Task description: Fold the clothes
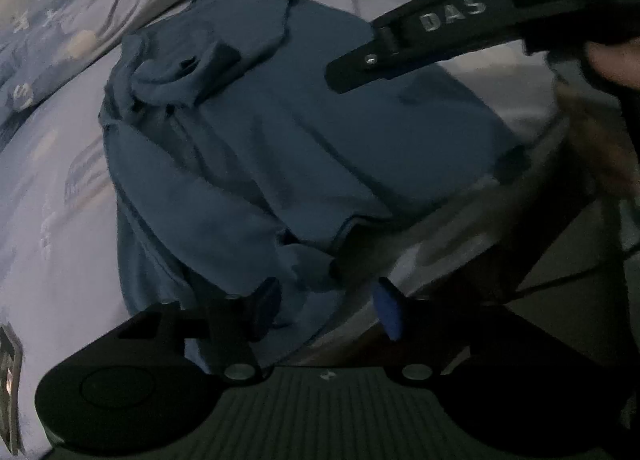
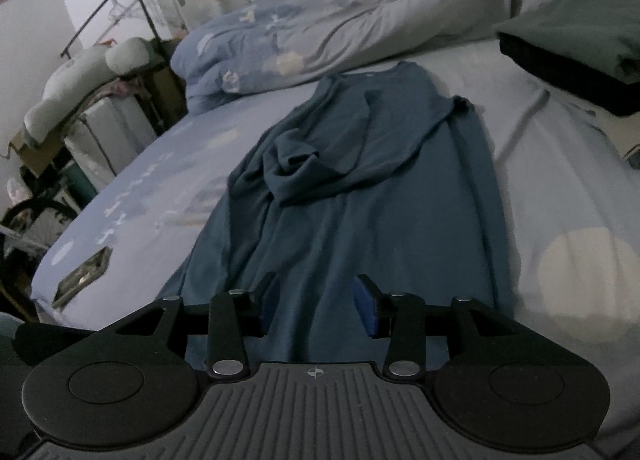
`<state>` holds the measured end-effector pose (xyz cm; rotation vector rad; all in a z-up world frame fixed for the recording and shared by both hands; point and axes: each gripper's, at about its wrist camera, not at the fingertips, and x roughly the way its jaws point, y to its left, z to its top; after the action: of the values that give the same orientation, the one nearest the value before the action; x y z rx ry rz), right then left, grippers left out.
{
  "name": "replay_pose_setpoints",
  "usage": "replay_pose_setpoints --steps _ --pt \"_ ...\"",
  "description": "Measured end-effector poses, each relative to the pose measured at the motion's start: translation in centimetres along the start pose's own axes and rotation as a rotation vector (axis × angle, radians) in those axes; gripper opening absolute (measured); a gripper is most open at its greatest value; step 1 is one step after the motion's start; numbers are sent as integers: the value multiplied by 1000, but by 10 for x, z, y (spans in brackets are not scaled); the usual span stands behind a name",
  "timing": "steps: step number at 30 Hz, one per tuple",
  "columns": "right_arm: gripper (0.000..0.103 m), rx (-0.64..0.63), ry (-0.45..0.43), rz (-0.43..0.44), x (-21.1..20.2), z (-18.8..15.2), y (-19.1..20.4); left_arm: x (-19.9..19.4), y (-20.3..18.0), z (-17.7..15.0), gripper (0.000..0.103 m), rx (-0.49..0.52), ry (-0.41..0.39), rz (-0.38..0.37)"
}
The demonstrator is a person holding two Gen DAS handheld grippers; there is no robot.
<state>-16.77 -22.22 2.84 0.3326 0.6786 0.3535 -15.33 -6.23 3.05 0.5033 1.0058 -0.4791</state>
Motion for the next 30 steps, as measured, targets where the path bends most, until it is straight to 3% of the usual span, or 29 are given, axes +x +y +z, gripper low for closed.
replay_pose_setpoints --steps 1,4,12,15,22,30 --pt "46 0 0 -1 1 0 0 1 3 0 32 -20 1 -3" --pt "47 7 -2 -3 -1 0 3 -12 24 -6 11 -151 -49 -21" --pt "47 22 -6 9 2 2 2 -87 106 -36 9 -629 -294 -55" --pt "47 25 4 16 4 2 1 -124 151 -54 9 -810 -442 -42" --pt "47 -2 36 24 8 4 6 -173 266 -69 9 -999 -646 111" --pt "47 -42 80 3 14 13 19 -166 393 -84 9 -1219 -773 203"
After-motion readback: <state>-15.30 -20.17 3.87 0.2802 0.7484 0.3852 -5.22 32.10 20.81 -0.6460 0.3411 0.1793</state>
